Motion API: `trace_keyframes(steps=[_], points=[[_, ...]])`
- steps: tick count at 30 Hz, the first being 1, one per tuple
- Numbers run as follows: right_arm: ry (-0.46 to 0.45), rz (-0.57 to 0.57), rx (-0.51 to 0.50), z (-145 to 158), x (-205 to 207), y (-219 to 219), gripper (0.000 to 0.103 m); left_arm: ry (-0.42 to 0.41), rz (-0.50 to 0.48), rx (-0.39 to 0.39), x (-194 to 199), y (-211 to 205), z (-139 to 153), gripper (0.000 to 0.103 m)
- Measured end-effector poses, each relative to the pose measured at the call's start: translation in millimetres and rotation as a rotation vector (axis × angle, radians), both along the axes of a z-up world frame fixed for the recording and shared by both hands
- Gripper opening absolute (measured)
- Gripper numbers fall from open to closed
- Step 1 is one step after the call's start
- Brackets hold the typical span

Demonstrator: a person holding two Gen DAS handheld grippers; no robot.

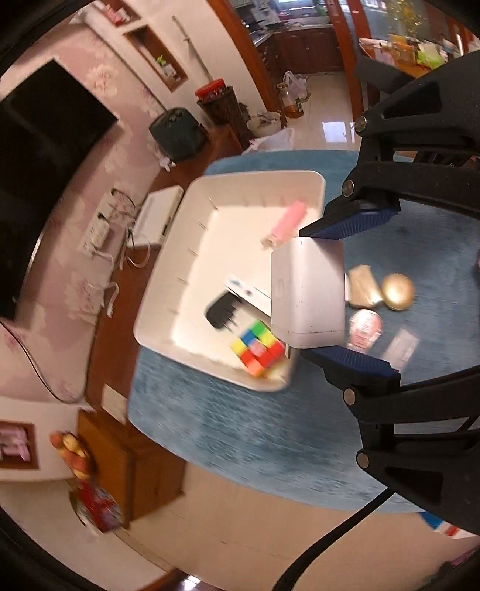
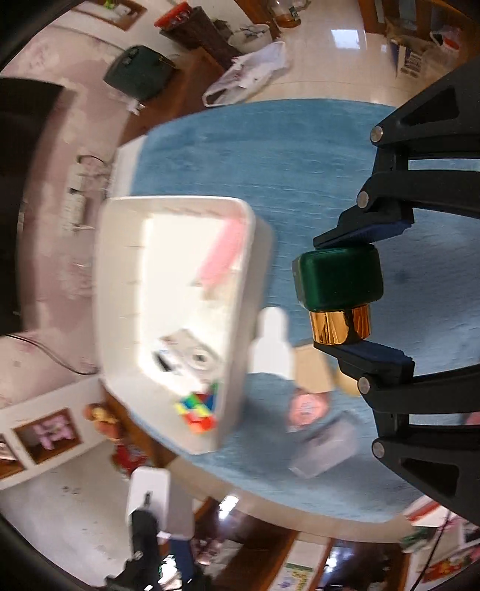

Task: Organize rigid objects
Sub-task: 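Lift the charger block and green bottle and carry both to the tray, then release the charger into the tray with the left tool while the right tool drops the bottle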

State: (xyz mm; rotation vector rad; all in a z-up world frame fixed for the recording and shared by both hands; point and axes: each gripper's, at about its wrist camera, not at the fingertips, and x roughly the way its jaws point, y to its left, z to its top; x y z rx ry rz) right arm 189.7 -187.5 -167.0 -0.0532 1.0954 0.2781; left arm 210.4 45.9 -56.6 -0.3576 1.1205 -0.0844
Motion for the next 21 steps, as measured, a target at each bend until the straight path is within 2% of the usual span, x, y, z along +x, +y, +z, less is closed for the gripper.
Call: trace_keyframes(steps=[5,12,18,21], points=[[-0.103,-0.069,0.071,1,15,-1,0.046,-0.071,-0.045,0.006,17,-9,-11,0.059],[-0.188,-0.115,0.127,-6,35,-2,0.046,-0.150,-0.113,0.017,39,-23,-34,0.059],[-0.249,-0.144,0.131,-16,48,-2,0.046,-0.201,-0.180,0.044,50,-37,-48,0.059],[-0.245,-0.150,0.101,-23,55,-1,0.046,-0.216,-0.211,0.086,53,-45,-53,0.059]])
